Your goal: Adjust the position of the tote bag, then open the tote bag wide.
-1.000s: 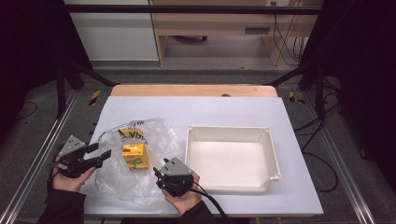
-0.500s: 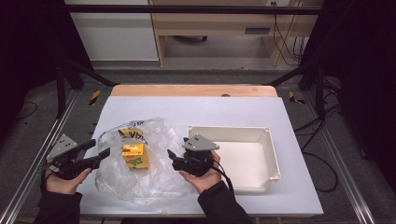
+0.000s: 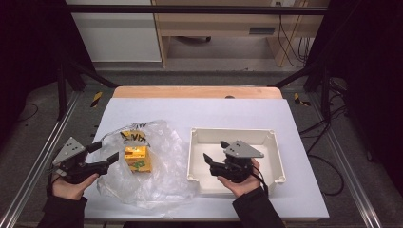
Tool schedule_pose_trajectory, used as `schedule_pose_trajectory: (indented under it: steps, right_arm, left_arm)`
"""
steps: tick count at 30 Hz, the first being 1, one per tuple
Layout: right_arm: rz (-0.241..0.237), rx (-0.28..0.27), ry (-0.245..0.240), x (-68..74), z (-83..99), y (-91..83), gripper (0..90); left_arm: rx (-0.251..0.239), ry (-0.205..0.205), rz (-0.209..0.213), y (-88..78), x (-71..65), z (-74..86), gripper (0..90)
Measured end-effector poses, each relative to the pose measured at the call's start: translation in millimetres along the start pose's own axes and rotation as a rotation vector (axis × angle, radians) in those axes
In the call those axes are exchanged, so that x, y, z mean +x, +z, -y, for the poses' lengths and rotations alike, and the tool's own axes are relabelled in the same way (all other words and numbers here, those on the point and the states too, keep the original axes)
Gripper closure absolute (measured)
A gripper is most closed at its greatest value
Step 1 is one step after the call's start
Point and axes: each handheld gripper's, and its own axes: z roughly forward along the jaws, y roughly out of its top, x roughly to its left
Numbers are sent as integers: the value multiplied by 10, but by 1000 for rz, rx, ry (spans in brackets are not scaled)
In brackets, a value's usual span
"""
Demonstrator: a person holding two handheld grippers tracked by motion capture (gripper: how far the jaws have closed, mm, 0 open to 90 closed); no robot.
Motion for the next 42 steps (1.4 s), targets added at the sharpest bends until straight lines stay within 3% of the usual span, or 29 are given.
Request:
schedule_pose_trajectory:
  steps: [3, 10, 19, 34, 42]
  right_arm:
    - [30, -1, 17, -187, 98, -173, 299]
    - [84, 24, 37, -458, 320, -423, 289]
    - [130, 44, 63, -658, 517, -623, 265]
    - [150, 40, 67, -720, 576, -744, 259]
    - [147, 33, 63, -717, 570, -758, 259]
  left_arm:
    - [0, 14, 15, 26, -31, -16, 206]
    - [24, 56, 46, 137, -104, -43, 203]
    - [27, 87, 66, 230, -155, -99, 192]
    - [50, 113, 92, 338, -165, -93, 185]
    - [70, 147, 109, 377, -214, -83, 184]
